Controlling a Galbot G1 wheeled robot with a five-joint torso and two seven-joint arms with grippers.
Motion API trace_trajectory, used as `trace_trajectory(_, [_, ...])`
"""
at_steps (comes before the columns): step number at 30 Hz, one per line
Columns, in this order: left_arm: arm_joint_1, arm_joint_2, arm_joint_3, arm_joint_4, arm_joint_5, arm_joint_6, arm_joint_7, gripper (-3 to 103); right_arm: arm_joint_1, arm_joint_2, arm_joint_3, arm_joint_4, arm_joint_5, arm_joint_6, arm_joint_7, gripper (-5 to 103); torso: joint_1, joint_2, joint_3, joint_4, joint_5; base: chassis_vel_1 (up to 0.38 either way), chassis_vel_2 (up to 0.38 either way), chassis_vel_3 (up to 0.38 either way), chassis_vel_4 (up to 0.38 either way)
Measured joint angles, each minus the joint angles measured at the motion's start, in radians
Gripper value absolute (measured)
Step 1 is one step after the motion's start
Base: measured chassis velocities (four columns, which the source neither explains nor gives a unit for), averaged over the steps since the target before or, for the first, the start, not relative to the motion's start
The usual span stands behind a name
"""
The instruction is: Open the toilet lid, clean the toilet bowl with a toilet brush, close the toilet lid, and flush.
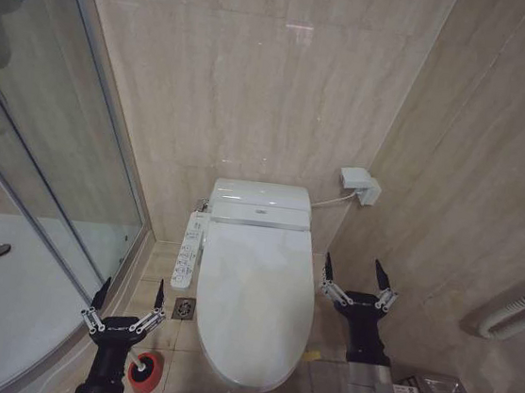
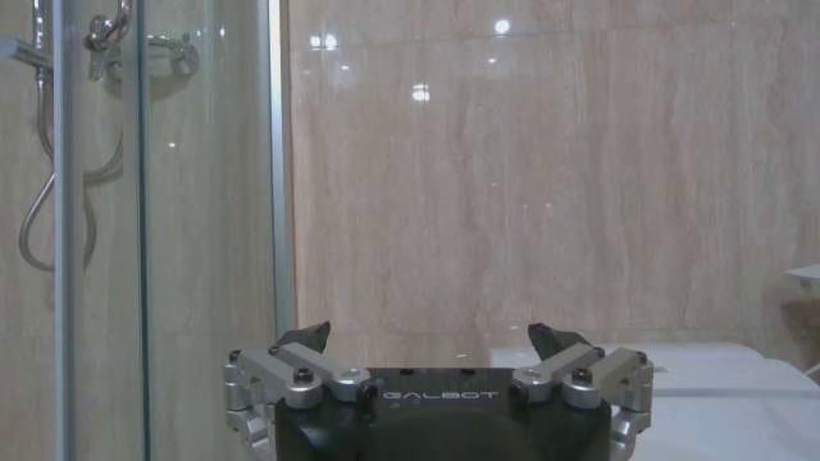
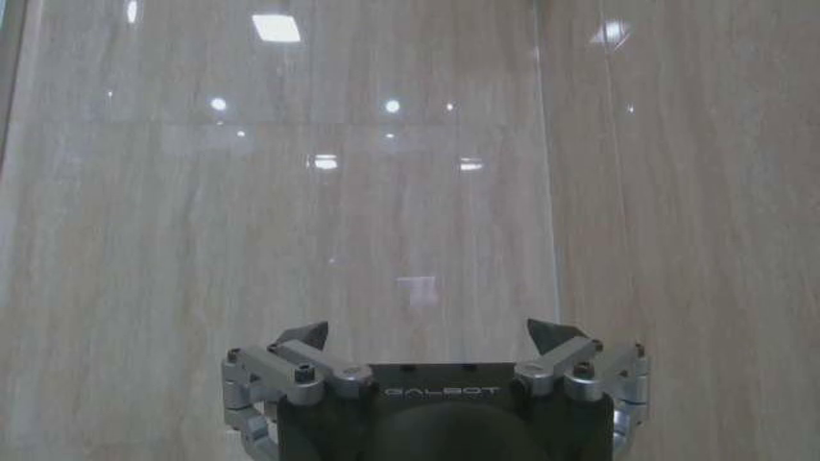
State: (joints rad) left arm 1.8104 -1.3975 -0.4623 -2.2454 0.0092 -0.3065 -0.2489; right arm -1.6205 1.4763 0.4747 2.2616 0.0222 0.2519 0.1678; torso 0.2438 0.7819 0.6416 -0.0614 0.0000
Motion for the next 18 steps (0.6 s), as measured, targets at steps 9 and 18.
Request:
trace_trajectory(9, [0.000, 0.000, 0.000, 0.000, 0.000, 0.000, 0.000, 100, 0.000, 0.000, 0.000, 0.000, 0.000, 0.000, 0.000, 100, 0.000, 0.000, 0.000, 0.0000, 0.0000, 0.000, 0.000, 0.000, 0.000])
trace_trajectory(18, [0.000, 0.000, 0.000, 0.000, 0.000, 0.000, 0.000, 100, 0.000, 0.000, 0.000, 0.000, 0.000, 0.000, 0.000, 100, 0.000, 0.000, 0.000, 0.0000, 0.0000, 0.000, 0.000, 0.000, 0.000])
